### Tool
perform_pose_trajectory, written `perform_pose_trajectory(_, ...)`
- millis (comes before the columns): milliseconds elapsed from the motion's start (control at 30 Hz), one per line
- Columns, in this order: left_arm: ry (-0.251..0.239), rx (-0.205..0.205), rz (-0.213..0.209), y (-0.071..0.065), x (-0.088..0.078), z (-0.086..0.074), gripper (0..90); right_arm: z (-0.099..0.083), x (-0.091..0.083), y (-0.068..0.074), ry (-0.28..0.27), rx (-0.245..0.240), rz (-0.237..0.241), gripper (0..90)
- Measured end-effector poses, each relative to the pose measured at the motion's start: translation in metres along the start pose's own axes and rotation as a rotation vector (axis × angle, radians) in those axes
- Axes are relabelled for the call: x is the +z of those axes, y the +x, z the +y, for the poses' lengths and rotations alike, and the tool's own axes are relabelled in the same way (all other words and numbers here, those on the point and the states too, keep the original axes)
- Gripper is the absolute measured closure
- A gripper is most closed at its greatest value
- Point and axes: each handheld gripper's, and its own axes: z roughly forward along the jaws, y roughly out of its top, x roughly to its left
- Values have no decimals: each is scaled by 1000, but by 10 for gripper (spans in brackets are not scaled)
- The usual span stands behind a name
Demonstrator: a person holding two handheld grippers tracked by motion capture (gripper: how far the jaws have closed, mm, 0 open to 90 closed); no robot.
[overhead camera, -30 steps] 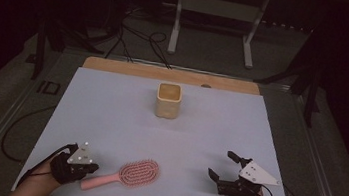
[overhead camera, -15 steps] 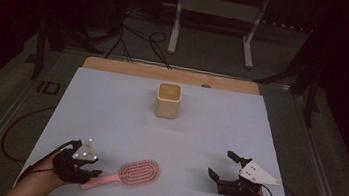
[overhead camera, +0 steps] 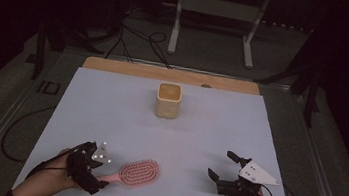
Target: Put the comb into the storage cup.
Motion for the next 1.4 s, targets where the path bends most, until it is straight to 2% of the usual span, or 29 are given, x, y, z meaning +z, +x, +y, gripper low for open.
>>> perform_pose_trajectory(167, 44, 25, -14, -2, 4, 8, 66, 0, 0, 0, 2, -3, 1, 102)
perform_pose_trajectory(233, 60, 26, -19, -2, 6, 11, 65, 0, 1, 0, 1, 2, 3, 102)
perform_pose_trajectory(333, 93, 39, -48, -5, 10, 16, 51, 0, 1, 1, 2, 0, 4, 102)
perform_pose_trajectory(367, 104, 29, -62, -5, 12, 18, 48, 0, 1, 0, 0, 0, 3, 102)
perform_pose_trajectory(467, 126, 13, -67, -5, 17, 23, 48, -1, 1, 0, 4, -1, 5, 102)
perform_pose_trajectory(567, 126, -5, -75, -2, 20, 27, 49, 0, 1, 0, 0, 1, 6, 102)
perform_pose_trajectory(700, 143, -3, -91, -1, 23, 30, 86, -1, 1, 1, 2, -2, 7, 102)
perform_pose_trajectory(733, 149, 9, -91, -1, 24, 31, 92, 0, 1, 0, -1, 2, 8, 102)
perform_pose_trajectory(900, 177, 18, -107, -1, 29, 33, 95, -1, 1, 1, 1, -1, 9, 102)
perform_pose_trajectory(1000, 183, 15, -111, 0, 32, 34, 151, 0, 1, 1, 0, 2, 9, 102)
perform_pose_trajectory(1100, 182, 20, -120, 1, 33, 35, 168, 0, 1, 1, 1, -1, 10, 102)
perform_pose_trajectory(1167, 183, 24, -123, 1, 33, 35, 248, 0, 1, 0, -1, 4, 10, 102)
perform_pose_trajectory(1200, 182, 23, -121, 1, 34, 35, 248, 0, 1, 0, -1, 4, 10, 102)
perform_pose_trajectory(1233, 194, 44, -118, 0, 34, 35, 307, -1, 1, 1, 2, -4, 11, 102)
perform_pose_trajectory(1300, 202, 50, -115, 0, 35, 35, 311, 0, 0, 1, 2, -1, 11, 102)
perform_pose_trajectory(1333, 211, 53, -116, -1, 36, 36, 371, 0, 0, 1, -1, 0, 10, 102)
perform_pose_trajectory(1400, 216, 53, -117, -1, 37, 36, 375, 0, 1, 1, -1, 1, 13, 102)
